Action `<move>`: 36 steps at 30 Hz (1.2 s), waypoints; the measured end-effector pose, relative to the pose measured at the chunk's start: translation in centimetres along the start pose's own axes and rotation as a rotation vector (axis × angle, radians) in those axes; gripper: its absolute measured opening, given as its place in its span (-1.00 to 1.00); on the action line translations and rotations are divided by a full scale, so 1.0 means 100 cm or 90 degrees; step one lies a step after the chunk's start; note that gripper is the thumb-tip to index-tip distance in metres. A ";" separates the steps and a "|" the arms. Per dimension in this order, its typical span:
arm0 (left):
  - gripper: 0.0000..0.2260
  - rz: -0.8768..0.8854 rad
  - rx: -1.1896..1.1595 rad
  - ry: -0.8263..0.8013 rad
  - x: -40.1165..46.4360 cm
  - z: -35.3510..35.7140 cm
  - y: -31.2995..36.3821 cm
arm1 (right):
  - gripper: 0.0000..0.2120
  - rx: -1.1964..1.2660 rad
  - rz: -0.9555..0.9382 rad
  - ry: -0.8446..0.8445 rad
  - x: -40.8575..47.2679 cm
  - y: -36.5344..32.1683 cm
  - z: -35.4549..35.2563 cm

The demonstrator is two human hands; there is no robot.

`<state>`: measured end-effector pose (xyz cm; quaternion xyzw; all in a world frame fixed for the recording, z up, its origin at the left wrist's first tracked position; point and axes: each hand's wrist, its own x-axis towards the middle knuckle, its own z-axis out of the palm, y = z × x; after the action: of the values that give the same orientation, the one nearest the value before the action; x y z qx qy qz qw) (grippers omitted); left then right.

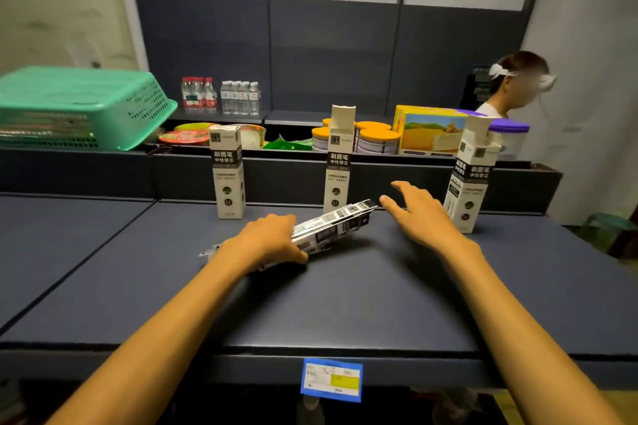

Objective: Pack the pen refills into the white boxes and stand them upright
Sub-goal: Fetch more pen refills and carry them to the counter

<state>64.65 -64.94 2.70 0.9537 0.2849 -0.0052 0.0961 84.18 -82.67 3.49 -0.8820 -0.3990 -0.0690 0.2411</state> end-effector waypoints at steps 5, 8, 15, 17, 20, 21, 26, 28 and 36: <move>-0.32 0.009 -0.059 -0.072 0.014 -0.002 -0.003 | -0.45 0.026 -0.027 0.011 0.019 -0.002 0.003; -0.13 0.011 -0.019 -0.081 0.021 0.000 -0.004 | -0.45 0.032 -0.032 0.008 0.029 -0.004 0.006; 0.08 0.056 -0.118 -0.035 0.050 -0.010 -0.010 | -0.45 -0.008 -0.017 0.010 0.048 -0.010 0.012; -0.02 0.061 -0.180 0.064 0.067 -0.015 -0.007 | -0.45 -0.017 -0.013 0.003 0.050 -0.010 0.013; -0.10 0.079 -0.324 0.149 0.095 -0.020 0.004 | -0.45 -0.027 -0.007 -0.003 0.050 -0.010 0.015; -0.10 0.090 -0.380 0.163 0.103 -0.021 0.009 | -0.45 -0.033 -0.005 -0.001 0.050 -0.010 0.016; -0.17 0.141 -0.485 0.231 0.127 -0.016 0.031 | -0.45 -0.044 0.003 0.013 0.051 -0.012 0.015; -0.27 0.144 -0.453 0.272 0.131 -0.012 0.034 | -0.45 -0.039 0.009 0.014 0.051 -0.012 0.015; -0.35 0.180 -0.422 0.418 0.111 -0.032 0.014 | -0.49 0.014 -0.007 -0.020 0.052 -0.012 0.019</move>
<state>74.60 -59.46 5.40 0.8525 0.1539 0.3999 0.2994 86.66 -77.53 3.90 -0.8782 -0.4079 -0.0522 0.2442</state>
